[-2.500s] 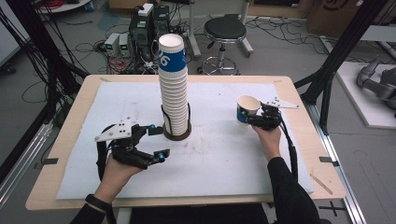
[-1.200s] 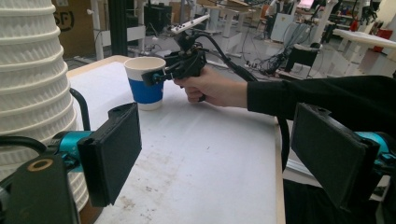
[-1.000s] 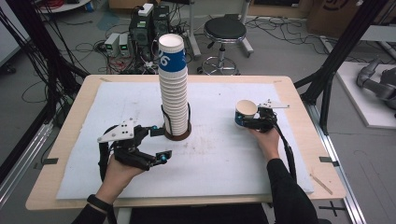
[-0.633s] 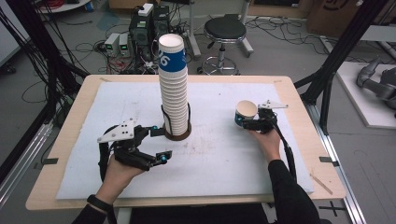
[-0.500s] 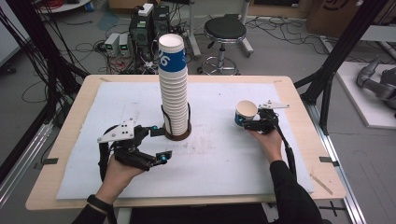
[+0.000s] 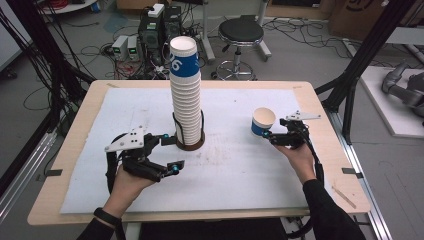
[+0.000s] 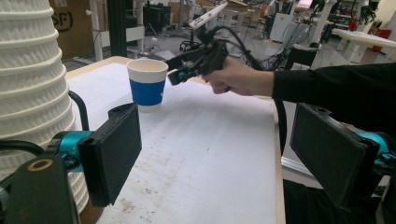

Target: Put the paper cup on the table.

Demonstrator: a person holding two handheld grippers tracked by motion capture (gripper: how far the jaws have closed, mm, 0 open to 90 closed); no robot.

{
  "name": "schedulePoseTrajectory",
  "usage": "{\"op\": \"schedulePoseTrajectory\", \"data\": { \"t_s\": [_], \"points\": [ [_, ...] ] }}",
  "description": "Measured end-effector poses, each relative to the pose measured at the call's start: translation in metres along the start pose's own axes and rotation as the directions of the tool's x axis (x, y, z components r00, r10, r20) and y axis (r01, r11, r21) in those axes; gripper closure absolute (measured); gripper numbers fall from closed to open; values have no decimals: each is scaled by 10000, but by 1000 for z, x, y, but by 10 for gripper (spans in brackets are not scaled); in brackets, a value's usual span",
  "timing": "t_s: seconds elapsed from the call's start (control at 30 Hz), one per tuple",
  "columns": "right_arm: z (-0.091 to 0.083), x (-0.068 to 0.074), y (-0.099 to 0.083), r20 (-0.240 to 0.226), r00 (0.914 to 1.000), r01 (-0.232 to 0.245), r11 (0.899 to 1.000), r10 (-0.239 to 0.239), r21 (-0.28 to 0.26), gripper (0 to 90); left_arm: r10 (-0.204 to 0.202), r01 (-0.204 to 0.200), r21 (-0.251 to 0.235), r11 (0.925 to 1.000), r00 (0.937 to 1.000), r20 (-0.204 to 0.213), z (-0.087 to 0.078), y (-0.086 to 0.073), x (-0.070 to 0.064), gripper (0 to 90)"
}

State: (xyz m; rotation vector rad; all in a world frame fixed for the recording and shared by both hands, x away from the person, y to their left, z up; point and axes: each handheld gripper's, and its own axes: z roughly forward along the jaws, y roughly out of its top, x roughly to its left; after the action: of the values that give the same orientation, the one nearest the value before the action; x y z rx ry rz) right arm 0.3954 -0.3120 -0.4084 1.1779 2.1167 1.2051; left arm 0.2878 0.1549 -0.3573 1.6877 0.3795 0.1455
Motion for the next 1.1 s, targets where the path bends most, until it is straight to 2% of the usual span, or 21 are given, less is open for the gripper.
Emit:
{"op": "schedulePoseTrajectory", "data": {
  "t_s": [0.17,0.3,0.4,0.47,0.6,0.63,0.67,0.73,0.77,0.83,0.9,0.93,1.03,1.1],
  "points": [
    [-19,6,3,-714,9974,-21,9989,-13,-477,126,-18,18,23,10000,10000,-51,1,0,1,166],
    [-33,13,7,-1565,9872,151,9947,-310,-1020,127,-49,50,98,9999,9999,-103,3,0,1,166],
    [-43,18,8,-1904,9804,204,9877,-501,-1549,127,-62,63,118,9999,9999,-111,5,1,2,166],
    [-51,20,10,-2337,9704,137,9797,-612,-1998,127,-96,96,80,9999,9999,-87,6,2,2,166],
    [-66,25,16,-2873,9536,94,9623,-905,-2718,127,-58,57,-28,10000,9999,-128,9,8,4,166],
    [-71,27,19,-2965,9493,114,9538,-1047,-3003,128,-18,18,-13,10000,9999,-143,10,10,4,166],
    [-75,29,21,-3149,9410,153,9449,-1242,-3269,128,-8,8,3,10000,9999,-140,11,11,5,166],
    [-81,32,24,-3350,9320,132,9365,-1385,-3504,129,50,-51,-35,10000,9998,-177,12,14,5,166],
    [-82,33,25,-3480,9278,51,9375,-1342,-3480,129,62,-64,-61,10000,9998,-203,12,15,5,166],
    [-84,36,28,-3760,9143,58,9329,-1508,-3601,130,150,-152,-66,9999,9996,-249,12,20,4,166],
    [-86,40,31,-3704,9115,338,9299,-1790,-3663,130,241,-242,-56,9997,9995,-223,12,26,5,166],
    [-87,43,33,-3755,9060,476,9285,-1953,-3682,130,293,-295,-44,9996,9992,-254,12,29,5,166],
    [-89,50,37,-3840,8974,638,9249,-2175,-3748,130,458,-464,-180,9988,9984,-324,14,35,4,166],
    [-92,53,40,-3791,8967,731,9211,-2286,-3824,130,527,-532,-196,9984,9983,-255,15,36,4,166]
  ]
}}
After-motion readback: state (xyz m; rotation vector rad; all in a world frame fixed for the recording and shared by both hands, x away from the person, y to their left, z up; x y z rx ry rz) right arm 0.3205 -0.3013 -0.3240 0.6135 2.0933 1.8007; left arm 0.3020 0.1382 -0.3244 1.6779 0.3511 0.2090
